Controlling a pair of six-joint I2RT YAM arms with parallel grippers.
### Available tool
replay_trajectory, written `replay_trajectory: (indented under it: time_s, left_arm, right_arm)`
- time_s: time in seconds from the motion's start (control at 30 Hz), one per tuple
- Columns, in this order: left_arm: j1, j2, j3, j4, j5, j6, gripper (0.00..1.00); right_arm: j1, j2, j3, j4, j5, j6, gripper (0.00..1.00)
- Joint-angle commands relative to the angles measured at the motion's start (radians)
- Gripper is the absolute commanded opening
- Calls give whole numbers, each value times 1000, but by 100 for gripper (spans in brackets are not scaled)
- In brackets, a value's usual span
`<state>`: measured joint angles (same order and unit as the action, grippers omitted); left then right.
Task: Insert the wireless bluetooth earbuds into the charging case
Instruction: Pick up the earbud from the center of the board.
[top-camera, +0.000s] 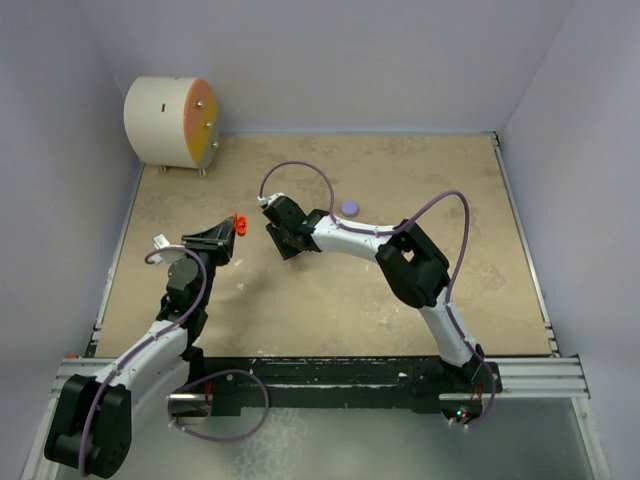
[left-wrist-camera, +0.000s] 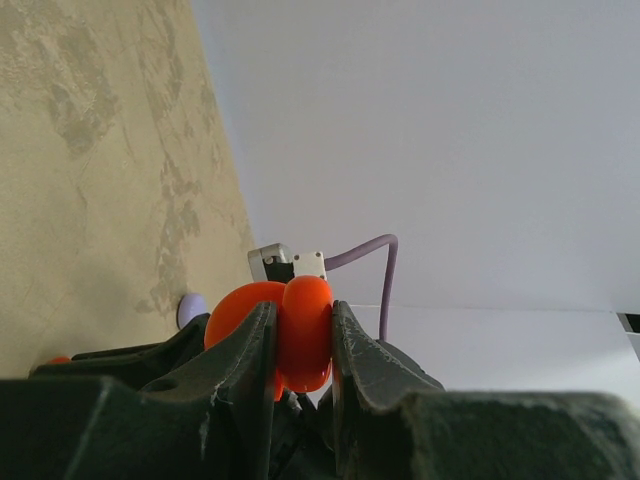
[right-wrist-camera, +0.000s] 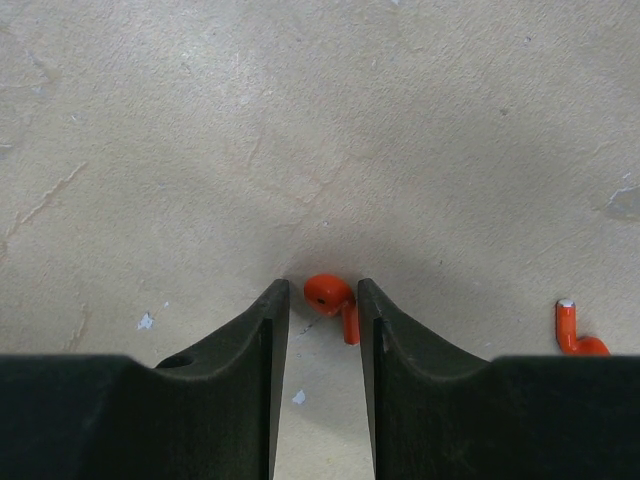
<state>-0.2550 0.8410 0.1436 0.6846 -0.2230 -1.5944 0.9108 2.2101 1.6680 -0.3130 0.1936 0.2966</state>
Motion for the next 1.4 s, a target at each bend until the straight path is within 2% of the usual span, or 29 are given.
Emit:
replay_trajectory:
  time_s: [0.0, 0.43, 0.57, 0.77, 0.97, 1.17, 1.37]
  left_arm:
    - [11, -12, 3, 22, -12, -16, 0]
    - [14, -11, 5, 22, -9, -16, 0]
    - [16, -9, 5, 23, -7, -17, 0]
    - [18, -8, 6, 20, -6, -19, 0]
    - [17, -7, 9, 19, -3, -20, 0]
    - [17, 20, 31, 31, 17, -14, 0]
    - [17, 104, 70, 85, 78, -15, 0]
  right_arm:
    - [7, 54, -2, -115, 4, 7, 35]
    - [7, 62, -6, -115, -21, 5, 32]
    - [6, 65, -8, -113, -37, 2, 25]
    - [7, 67, -10, -108, -49, -3, 8]
    - [5, 34, -15, -76, -41, -7, 4]
    - [-4, -88, -53, 57, -27, -8, 2]
    - [-45, -286, -207, 328, -44, 4, 0]
